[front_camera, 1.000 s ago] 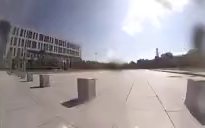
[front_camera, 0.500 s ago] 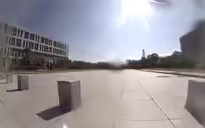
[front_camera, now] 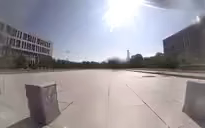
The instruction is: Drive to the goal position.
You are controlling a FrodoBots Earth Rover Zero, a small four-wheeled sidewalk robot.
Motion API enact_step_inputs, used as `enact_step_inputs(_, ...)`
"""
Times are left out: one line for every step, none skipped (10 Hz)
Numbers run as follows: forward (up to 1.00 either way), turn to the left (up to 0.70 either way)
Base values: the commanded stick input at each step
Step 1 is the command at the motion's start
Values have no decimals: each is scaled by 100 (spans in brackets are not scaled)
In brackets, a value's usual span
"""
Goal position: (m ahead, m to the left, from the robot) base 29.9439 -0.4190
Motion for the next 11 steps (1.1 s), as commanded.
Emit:
enact_step_inputs(70, 0)
enact_step_inputs(70, 0)
enact_step_inputs(70, 0)
enact_step_inputs(70, 0)
enact_step_inputs(70, 0)
enact_step_inputs(70, 0)
enact_step_inputs(70, 0)
enact_step_inputs(70, 0)
enact_step_inputs(70, 0)
enact_step_inputs(70, 0)
enact_step_inputs(70, 0)
